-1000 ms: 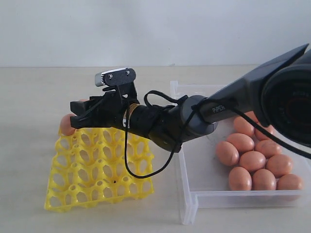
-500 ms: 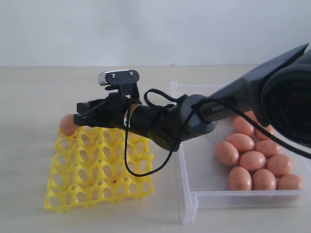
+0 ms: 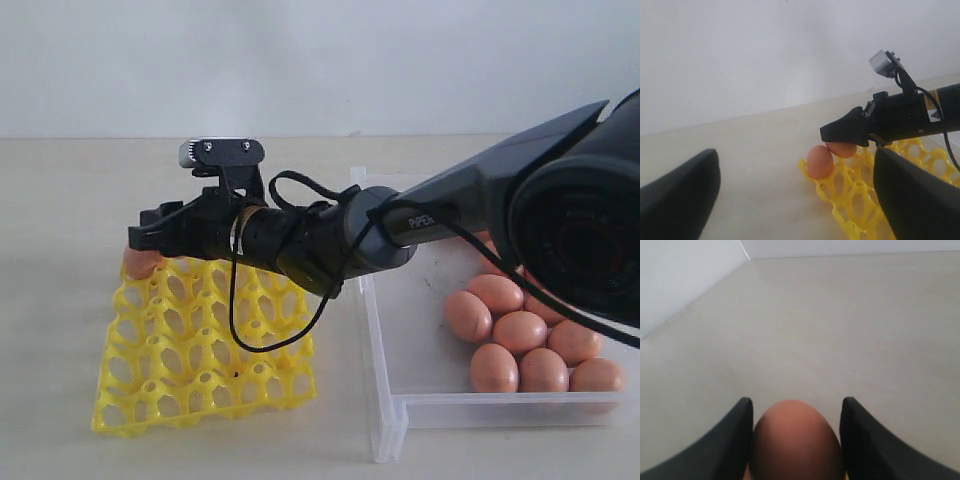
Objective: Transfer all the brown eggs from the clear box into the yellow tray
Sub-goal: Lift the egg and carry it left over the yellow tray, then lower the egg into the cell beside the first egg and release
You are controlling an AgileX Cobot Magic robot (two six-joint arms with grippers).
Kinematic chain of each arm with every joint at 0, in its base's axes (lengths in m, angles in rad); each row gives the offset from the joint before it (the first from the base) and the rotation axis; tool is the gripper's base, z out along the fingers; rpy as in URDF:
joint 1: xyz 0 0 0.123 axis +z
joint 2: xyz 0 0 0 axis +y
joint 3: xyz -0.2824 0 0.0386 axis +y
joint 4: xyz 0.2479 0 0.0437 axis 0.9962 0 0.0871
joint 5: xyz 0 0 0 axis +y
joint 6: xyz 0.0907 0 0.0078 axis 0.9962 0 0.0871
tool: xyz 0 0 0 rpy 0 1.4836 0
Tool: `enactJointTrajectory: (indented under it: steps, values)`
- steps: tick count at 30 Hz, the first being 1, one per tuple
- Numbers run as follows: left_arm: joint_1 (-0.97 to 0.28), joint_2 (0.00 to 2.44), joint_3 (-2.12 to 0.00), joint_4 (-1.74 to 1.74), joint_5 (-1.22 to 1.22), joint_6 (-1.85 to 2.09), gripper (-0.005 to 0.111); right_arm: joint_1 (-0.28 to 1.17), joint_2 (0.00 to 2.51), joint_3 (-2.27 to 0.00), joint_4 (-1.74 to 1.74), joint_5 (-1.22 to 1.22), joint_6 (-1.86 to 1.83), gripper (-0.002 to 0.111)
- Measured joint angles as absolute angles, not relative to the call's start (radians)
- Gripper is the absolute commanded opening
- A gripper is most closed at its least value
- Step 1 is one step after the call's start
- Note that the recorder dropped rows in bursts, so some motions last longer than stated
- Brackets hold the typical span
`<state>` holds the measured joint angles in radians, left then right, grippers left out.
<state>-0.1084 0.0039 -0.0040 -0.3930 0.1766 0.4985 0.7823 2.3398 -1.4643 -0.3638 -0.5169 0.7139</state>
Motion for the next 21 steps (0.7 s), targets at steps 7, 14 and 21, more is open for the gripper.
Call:
enactJointTrajectory:
  steps: [7, 14, 21]
  values:
    - [-0.108, 0.004, -0.004, -0.393, 0.177, 0.498, 0.078, 0.786, 2.354, -1.465, -0.364, -0.454, 0.705, 0.0]
    - [-0.108, 0.004, -0.004, -0.393, 0.177, 0.498, 0.078, 0.786, 2.354, -1.465, -0.362, -0.454, 0.718, 0.041]
    - [-0.108, 0.004, -0.004, -0.393, 0.177, 0.498, 0.078, 0.788, 2.354, -1.467, -0.362, -0.454, 0.723, 0.066]
